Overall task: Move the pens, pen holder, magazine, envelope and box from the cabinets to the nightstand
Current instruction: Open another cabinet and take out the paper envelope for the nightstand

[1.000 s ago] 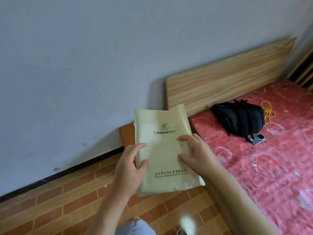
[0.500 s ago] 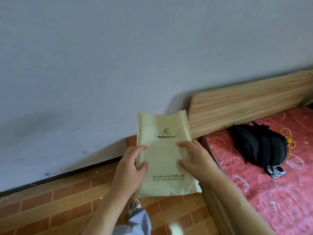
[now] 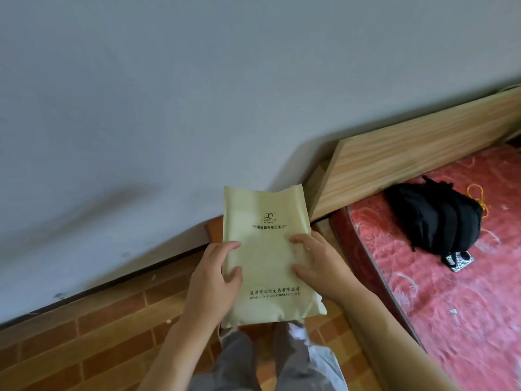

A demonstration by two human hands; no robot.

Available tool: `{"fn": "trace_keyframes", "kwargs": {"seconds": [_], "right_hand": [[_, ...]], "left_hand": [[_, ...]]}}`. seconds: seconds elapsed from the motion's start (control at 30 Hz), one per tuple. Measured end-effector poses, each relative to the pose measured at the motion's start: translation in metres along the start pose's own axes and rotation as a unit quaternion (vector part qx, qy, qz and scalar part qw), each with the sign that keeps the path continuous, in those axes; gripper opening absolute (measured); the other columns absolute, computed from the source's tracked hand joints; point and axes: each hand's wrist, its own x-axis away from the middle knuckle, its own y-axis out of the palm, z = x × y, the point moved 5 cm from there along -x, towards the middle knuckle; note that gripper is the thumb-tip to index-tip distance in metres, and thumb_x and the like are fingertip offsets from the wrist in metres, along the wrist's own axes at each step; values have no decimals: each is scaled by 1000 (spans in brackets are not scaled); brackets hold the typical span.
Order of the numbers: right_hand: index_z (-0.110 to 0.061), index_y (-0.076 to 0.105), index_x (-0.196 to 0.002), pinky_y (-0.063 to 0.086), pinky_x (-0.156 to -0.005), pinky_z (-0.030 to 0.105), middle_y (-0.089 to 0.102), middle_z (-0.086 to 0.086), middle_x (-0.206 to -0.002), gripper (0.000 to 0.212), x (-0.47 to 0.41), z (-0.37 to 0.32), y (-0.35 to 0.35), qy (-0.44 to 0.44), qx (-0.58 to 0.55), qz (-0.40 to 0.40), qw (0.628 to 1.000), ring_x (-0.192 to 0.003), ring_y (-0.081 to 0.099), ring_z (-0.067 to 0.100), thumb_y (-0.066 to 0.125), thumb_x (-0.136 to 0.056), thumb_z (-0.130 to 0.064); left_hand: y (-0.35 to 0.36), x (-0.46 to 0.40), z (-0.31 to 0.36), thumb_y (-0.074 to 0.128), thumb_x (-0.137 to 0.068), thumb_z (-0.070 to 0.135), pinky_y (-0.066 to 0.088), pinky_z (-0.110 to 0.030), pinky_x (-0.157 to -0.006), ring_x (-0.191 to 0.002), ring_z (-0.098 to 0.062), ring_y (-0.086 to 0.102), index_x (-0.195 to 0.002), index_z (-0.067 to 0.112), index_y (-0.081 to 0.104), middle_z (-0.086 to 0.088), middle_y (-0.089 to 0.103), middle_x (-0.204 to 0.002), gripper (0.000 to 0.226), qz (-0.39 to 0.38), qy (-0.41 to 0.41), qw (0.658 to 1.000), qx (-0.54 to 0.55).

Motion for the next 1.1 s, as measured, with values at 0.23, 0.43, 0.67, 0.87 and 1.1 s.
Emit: {"fn": "trace_keyframes", "kwargs": {"seconds": [0.23, 0.43, 0.67, 0.87, 1.1], "right_hand": [[-36, 50, -141, 53, -84, 25, 45, -14, -122, 57, -67, 19, 45, 9, 0, -38, 999, -105, 57, 12, 69, -89, -23], [-39, 46, -140, 61, -86, 32, 39, -18, -121, 54, -112, 57, 88, 15, -10, -102, 995, -107, 58, 14, 67, -93, -23], [-37, 43, -141, 62, -73, 27, 40, -15, -123, 54, -180, 136, 125, 13, 24, -122, 992, -104, 59, 15, 65, -94, -22], [-36, 41, -144, 61, -73, 27, 39, -12, -129, 58, -227, 211, 158, 19, 59, -149, 987, -104, 58, 17, 64, -93, -19], [-42, 40, -140, 62, -81, 34, 40, -12, -135, 60, -271, 264, 180, 23, 68, -166, 984, -110, 57, 19, 66, -92, -18]], "left_hand": [[19, -26, -52, 73, -89, 10, 45, -10, -79, -96, 2, 58, -133, 30, 59, 15, 55, -122, 51, 0, -51, 998, -30], [57, -43, -106, 74, -87, 4, 45, -7, -81, -103, -2, 59, -134, 25, 59, 10, 56, -123, 53, -2, -91, 994, -53], [138, -78, -167, 72, -86, 1, 47, -13, -86, -109, -7, 58, -136, 22, 59, 8, 55, -126, 55, -2, -118, 991, -57], [219, -94, -214, 65, -89, 2, 48, -24, -93, -113, -3, 54, -143, 24, 54, 9, 51, -134, 59, -21, -162, 986, -40], [281, -103, -253, 65, -94, 4, 46, -3, -76, -89, -4, 58, -147, 25, 51, 9, 52, -134, 59, -10, -208, 976, -57]]}}
